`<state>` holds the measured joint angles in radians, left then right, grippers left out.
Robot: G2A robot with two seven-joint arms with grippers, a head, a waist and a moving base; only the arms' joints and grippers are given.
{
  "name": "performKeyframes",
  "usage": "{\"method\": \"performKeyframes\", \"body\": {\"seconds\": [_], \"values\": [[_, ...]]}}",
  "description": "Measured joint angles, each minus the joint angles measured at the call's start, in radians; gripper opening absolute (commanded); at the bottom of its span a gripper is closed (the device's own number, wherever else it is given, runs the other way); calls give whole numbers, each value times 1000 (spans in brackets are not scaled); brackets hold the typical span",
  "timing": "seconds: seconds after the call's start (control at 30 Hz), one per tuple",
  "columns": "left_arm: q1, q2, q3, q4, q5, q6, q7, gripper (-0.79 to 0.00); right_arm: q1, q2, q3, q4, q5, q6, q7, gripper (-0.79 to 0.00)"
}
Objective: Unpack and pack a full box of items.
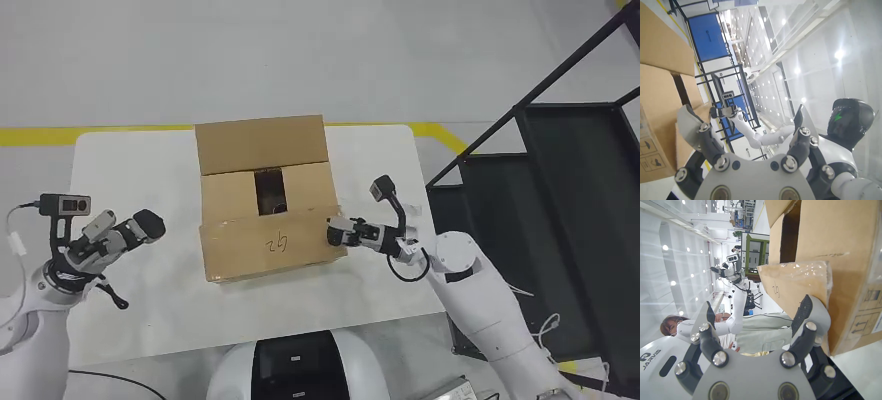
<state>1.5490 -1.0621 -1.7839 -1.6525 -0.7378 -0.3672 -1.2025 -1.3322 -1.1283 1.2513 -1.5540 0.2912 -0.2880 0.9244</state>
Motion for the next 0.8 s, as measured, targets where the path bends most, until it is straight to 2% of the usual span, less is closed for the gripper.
{"method": "performKeyframes", "body": {"seconds": [0.1, 0.2, 0.33, 0.53, 0.8], "values": [[7, -1, 17, -1, 8, -15, -18, 0, 25, -2, -20, 10, -33, -7, -11, 0], [-14, -9, 53, 21, 51, -72, 76, 0, 43, -4, -36, 11, -54, -11, -17, 0], [-104, -20, 120, 100, 114, -133, 197, 0, 58, -6, -55, 16, -72, -15, -22, 0], [-267, -30, 207, 269, 152, -174, 229, 0, 63, -7, -66, 18, -80, -23, -26, 0], [-272, -31, 210, 276, 148, -172, 228, 0, 76, -6, -74, 22, -74, -32, -16, 0]]}}
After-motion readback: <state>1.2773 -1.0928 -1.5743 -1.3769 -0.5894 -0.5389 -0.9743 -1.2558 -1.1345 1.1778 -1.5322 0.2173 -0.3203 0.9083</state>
